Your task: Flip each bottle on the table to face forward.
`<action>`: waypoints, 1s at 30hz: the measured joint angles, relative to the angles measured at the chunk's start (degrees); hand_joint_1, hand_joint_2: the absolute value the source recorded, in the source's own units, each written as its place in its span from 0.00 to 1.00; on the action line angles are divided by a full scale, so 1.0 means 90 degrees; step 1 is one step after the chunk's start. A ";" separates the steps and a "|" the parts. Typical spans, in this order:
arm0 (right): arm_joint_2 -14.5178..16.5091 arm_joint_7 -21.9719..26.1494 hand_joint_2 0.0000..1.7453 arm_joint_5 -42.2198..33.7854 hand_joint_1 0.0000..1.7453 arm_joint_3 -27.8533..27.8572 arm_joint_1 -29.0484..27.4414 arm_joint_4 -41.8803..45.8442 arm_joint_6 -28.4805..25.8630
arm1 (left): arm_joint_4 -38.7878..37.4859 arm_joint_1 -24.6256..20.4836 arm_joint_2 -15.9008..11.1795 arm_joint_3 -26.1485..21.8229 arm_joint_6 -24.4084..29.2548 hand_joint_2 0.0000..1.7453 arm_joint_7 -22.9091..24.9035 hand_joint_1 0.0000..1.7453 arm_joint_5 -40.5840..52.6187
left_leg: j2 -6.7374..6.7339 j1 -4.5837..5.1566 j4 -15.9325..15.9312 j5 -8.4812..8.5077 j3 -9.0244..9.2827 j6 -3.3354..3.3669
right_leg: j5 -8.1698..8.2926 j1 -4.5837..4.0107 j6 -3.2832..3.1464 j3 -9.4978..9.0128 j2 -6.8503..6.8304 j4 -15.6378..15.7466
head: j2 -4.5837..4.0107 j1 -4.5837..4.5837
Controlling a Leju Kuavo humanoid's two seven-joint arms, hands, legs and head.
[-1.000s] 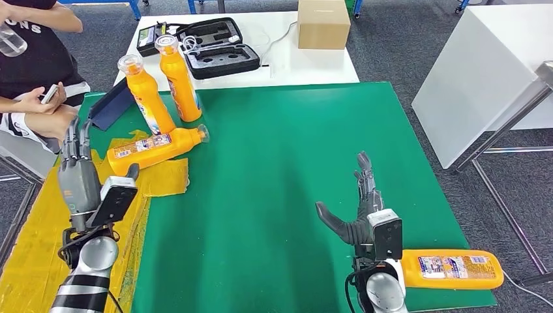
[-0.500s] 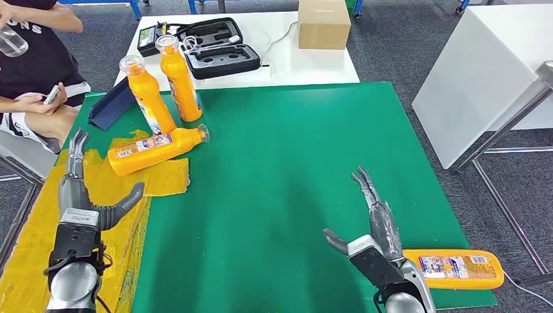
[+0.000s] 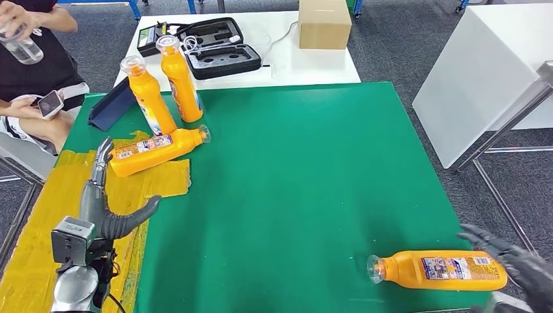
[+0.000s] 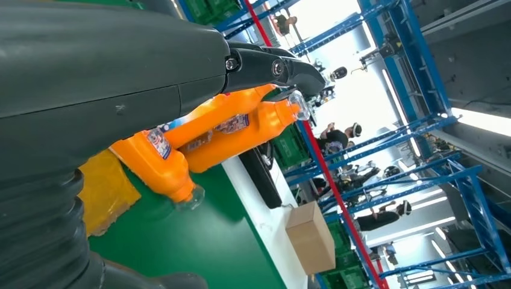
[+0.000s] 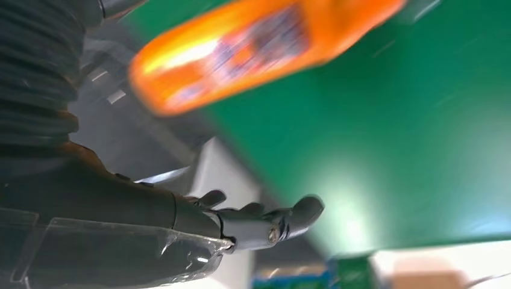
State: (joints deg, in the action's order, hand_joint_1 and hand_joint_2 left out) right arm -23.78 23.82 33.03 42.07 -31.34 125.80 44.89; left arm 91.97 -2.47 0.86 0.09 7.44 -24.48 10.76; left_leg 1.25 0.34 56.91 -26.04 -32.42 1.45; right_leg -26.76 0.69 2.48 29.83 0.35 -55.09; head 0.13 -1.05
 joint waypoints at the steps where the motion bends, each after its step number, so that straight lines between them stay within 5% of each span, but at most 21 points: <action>1: 0.0021 0.0103 1.00 0.0115 0.00 0.0374 0.0097 0.0054 0.0182 | -0.0022 -0.0008 0.0003 0.0010 -0.0009 1.00 -0.0004 0.00 -0.0013 | 0.0002 0.0000 0.0000 0.0000 0.0002 0.0000 | 0.0000 0.0001 0.0000 -0.0002 0.0000 0.0000 | 0.0000 -0.0001; 7: 0.0212 0.0976 1.00 0.0888 0.00 0.1692 0.0671 0.0132 0.0415 | -0.0121 -0.0032 0.0013 0.0056 -0.0077 1.00 -0.0021 0.00 -0.0092 | -0.0005 -0.0002 0.0000 0.0000 0.0009 0.0000 | 0.0000 -0.0002 0.0000 -0.0010 0.0002 0.0000 | 0.0000 -0.0001; 12: 0.0552 0.1674 1.00 0.1987 0.00 0.1812 0.1189 -0.0338 -0.0741 | -0.0164 -0.0044 0.0063 0.0106 -0.0092 1.00 -0.0051 0.00 -0.0100 | 0.0001 -0.0004 -0.0001 0.0000 0.0010 0.0000 | -0.0001 -0.0005 0.0001 -0.0015 0.0000 0.0000 | 0.0000 -0.0001; 21: 0.0906 0.1471 1.00 0.2743 0.00 0.0922 0.0998 -0.1076 -0.1727 | -0.0162 -0.0075 0.0101 0.0274 -0.0096 1.00 -0.0070 0.00 -0.0175 | 0.0005 -0.0004 -0.0001 0.0000 0.0009 0.0000 | -0.0002 -0.0006 0.0000 -0.0019 -0.0001 0.0000 | 0.0000 -0.0001; 30: 0.0630 0.0610 1.00 0.2401 0.00 -0.0388 0.0371 -0.1706 -0.2325 | -0.0163 -0.0129 0.0102 0.0365 -0.0085 1.00 -0.0095 0.00 -0.0256 | 0.0006 -0.0003 -0.0001 0.0000 0.0008 0.0000 | -0.0002 -0.0004 0.0000 -0.0019 -0.0001 -0.0001 | 0.0000 0.0000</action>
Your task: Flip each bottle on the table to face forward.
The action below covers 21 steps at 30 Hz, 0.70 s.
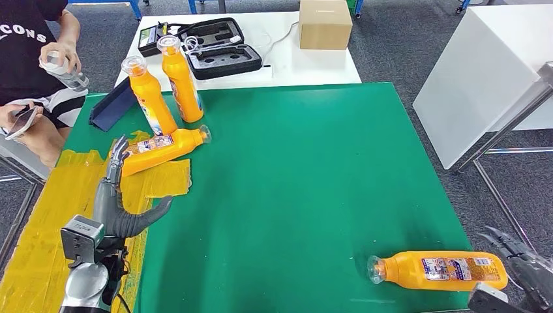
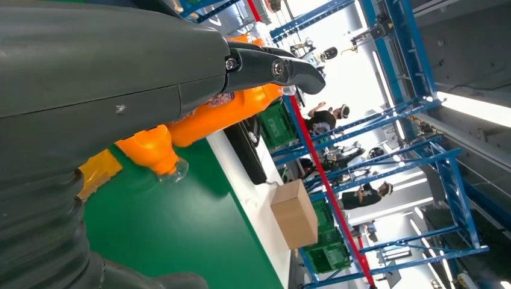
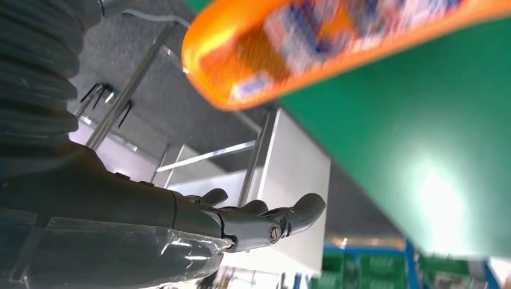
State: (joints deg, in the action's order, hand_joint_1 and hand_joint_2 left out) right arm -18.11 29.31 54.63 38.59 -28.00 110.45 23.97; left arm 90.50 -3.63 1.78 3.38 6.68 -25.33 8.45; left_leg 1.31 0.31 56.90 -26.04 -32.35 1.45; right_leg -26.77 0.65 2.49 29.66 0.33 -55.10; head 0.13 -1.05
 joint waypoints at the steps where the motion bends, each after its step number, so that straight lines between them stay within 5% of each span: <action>1: -0.0071 -0.0094 1.00 -0.0078 0.00 -0.0110 -0.0092 -0.0032 -0.0030 | -0.0001 -0.0007 -0.0001 0.0002 0.0004 1.00 -0.0002 0.00 -0.0012 | 0.0000 0.0000 0.0000 0.0000 0.0000 0.0000 | 0.0000 0.0000 0.0000 0.0000 0.0000 0.0000 | 0.0000 -0.0001; 10: -0.0552 -0.0635 1.00 -0.0278 0.00 -0.0733 -0.0488 -0.0276 -0.0305 | -0.0011 -0.0061 -0.0004 0.0012 0.0021 1.00 -0.0010 0.00 -0.0048 | -0.0002 0.0000 0.0000 0.0000 0.0000 0.0000 | 0.0000 0.0000 0.0000 0.0001 0.0001 0.0000 | 0.0000 -0.0001; 21: -0.1453 -0.2618 1.00 0.0516 0.00 -0.2236 -0.0321 -0.1419 -0.1847 | -0.0010 -0.0031 -0.0002 0.0032 0.0103 1.00 0.0025 0.00 -0.0052 | -0.0005 0.0000 0.0000 0.0000 0.0002 0.0000 | 0.0000 -0.0001 0.0000 -0.0005 0.0002 0.0000 | 0.0000 0.0000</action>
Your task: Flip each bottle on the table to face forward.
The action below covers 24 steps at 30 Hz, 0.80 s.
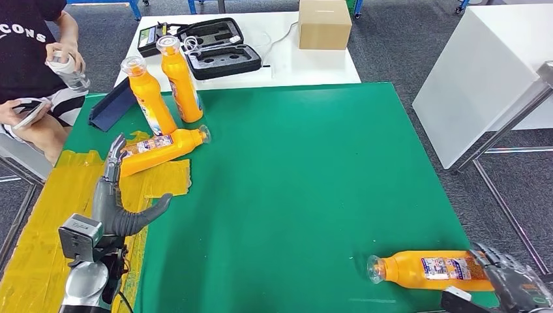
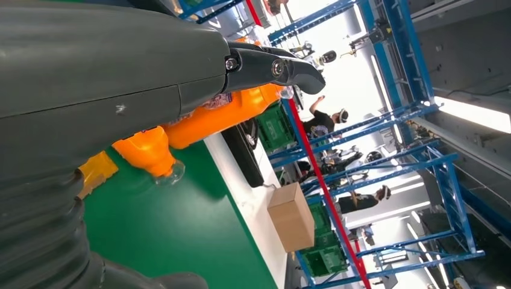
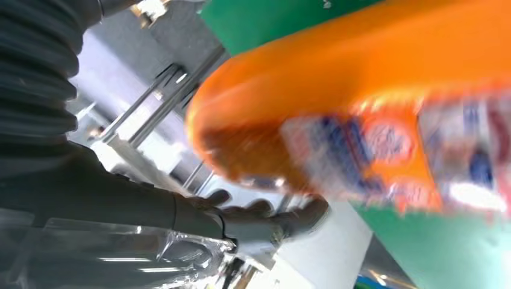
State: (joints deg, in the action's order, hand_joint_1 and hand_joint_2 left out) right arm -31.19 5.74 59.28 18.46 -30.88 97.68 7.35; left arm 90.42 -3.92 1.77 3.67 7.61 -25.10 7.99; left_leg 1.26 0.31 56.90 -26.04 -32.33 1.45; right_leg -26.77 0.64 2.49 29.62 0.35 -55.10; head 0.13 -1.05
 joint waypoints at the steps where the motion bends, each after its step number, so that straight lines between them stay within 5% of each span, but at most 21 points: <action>1: -0.0016 -0.0173 1.00 0.0258 0.00 -0.0186 0.0158 -0.0214 -0.0202 | 0.0001 0.0004 0.0002 0.0007 0.0012 1.00 0.0029 0.00 0.0012 | -0.0002 -0.0001 0.0000 0.0000 0.0001 0.0000 | 0.0000 -0.0001 0.0000 0.0000 0.0001 0.0000 | 0.0000 0.0000; 6: 0.0080 -0.0703 1.00 0.1411 0.00 -0.1143 0.1297 -0.1564 -0.1298 | 0.0005 0.0007 0.0033 0.0065 0.0044 1.00 0.0174 0.00 0.0124 | -0.0036 -0.0011 0.0000 -0.0001 0.0031 -0.0001 | 0.0002 -0.0010 -0.0002 -0.0014 0.0033 0.0000 | 0.0000 -0.0001; 10: 0.0152 -0.0817 1.00 0.1639 0.03 -0.1635 0.1912 -0.2263 -0.1573 | 0.0005 0.0001 0.0058 0.0095 0.0068 1.00 0.0203 0.00 0.0145 | -0.0071 -0.0022 -0.0001 -0.0013 0.0064 -0.0009 | 0.0008 -0.0023 -0.0011 -0.0040 0.0062 0.0006 | 0.0000 0.0003; 12: 0.0180 -0.0815 1.00 0.1695 0.18 -0.1773 0.2074 -0.2460 -0.1666 | 0.0005 -0.0002 0.0059 0.0101 0.0076 1.00 0.0211 0.00 0.0147 | -0.0080 -0.0028 -0.0001 -0.0017 0.0076 -0.0011 | 0.0014 -0.0029 -0.0019 -0.0050 0.0072 0.0013 | 0.0000 0.0004; 16: 0.0320 -0.0766 1.00 0.1846 0.82 -0.1996 0.2350 -0.2786 -0.2003 | 0.0005 -0.0015 0.0061 0.0104 0.0083 1.00 0.0245 0.00 0.0162 | -0.0113 -0.0043 -0.0002 -0.0019 0.0082 -0.0015 | 0.0038 -0.0046 -0.0033 -0.0055 0.0115 0.0028 | 0.0000 0.0005; 24: 0.0689 -0.0329 1.00 0.1388 0.87 -0.2245 0.2701 -0.2975 -0.2283 | 0.0005 -0.0027 0.0075 0.0115 0.0117 1.00 0.0273 0.00 0.0192 | -0.0119 -0.0052 0.0001 -0.0013 0.0106 -0.0014 | 0.0053 -0.0055 -0.0036 -0.0070 0.0130 0.0030 | 0.0000 0.0003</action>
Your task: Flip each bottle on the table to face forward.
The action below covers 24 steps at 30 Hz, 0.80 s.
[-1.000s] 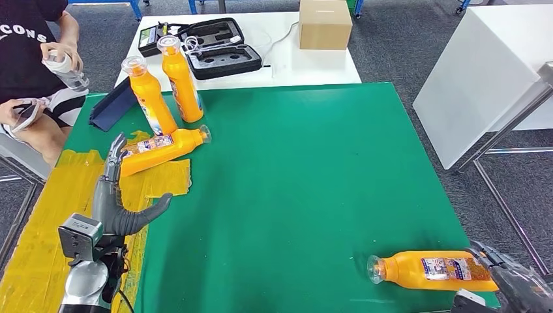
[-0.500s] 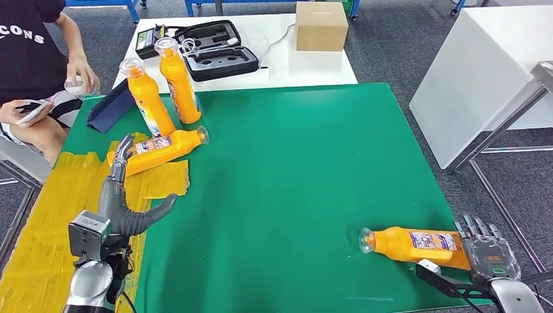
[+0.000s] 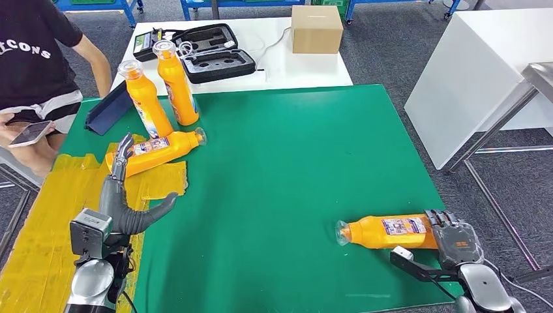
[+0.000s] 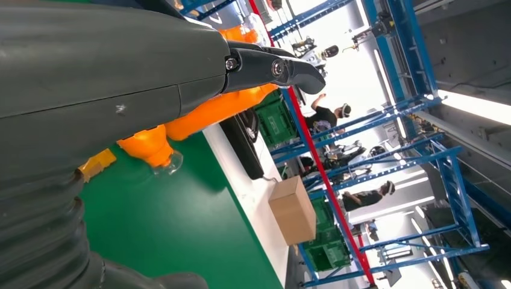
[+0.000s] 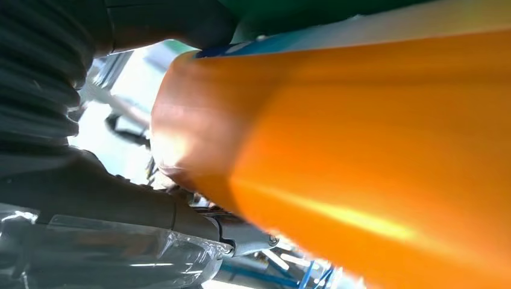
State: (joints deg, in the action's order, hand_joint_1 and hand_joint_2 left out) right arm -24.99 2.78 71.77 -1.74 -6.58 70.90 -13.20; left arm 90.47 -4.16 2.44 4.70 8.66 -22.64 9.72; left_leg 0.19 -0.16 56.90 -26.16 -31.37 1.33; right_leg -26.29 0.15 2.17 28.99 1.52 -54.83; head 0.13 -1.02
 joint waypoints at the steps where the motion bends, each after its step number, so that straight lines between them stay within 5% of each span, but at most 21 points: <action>1: 0.0027 0.0061 1.00 -0.0094 0.87 -0.0004 0.0021 0.0001 0.0008 | 0.0000 0.0000 0.0001 0.0001 0.0000 1.00 0.0000 0.00 0.0005 | 0.0000 -0.0001 0.0000 0.0000 0.0000 0.0000 | 0.0001 -0.0002 -0.0001 -0.0003 0.0000 0.0000 | 0.0000 -0.0001; 7: 0.0131 0.0172 1.00 -0.0286 0.85 -0.0010 0.0085 0.0002 0.0035 | -0.0002 0.0000 0.0018 0.0001 0.0000 1.00 0.0000 0.00 0.0011 | 0.0000 -0.0006 0.0000 -0.0001 -0.0003 -0.0001 | 0.0001 -0.0007 -0.0003 -0.0001 0.0000 0.0000 | 0.0000 0.0000; 12: 0.0189 0.0598 1.00 -0.1003 1.00 -0.0003 0.0125 0.0004 0.0267 | -0.0004 -0.0001 0.0030 0.0004 -0.0006 1.00 0.0000 0.00 0.0010 | 0.0000 -0.0007 0.0000 -0.0001 -0.0002 -0.0001 | 0.0001 -0.0007 -0.0003 -0.0001 0.0000 0.0000 | 0.0000 0.0000; 24: 0.0765 0.0973 1.00 -0.1831 1.00 0.0055 0.0420 -0.0012 0.0405 | -0.0007 0.0001 0.0049 0.0031 -0.0026 1.00 0.0000 0.00 0.0009 | 0.0004 -0.0007 0.0000 0.0001 -0.0016 -0.0003 | 0.0002 -0.0008 -0.0004 0.0004 -0.0003 -0.0003 | 0.0000 -0.0001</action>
State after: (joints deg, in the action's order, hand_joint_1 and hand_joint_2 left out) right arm -18.11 11.54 55.30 -1.25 -2.80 70.79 -9.56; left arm 90.40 -4.15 2.88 4.98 8.42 -22.64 9.79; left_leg 0.23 -0.22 56.90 -26.15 -31.52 1.30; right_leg -26.28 0.08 2.13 29.03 1.50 -54.85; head 0.13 -1.03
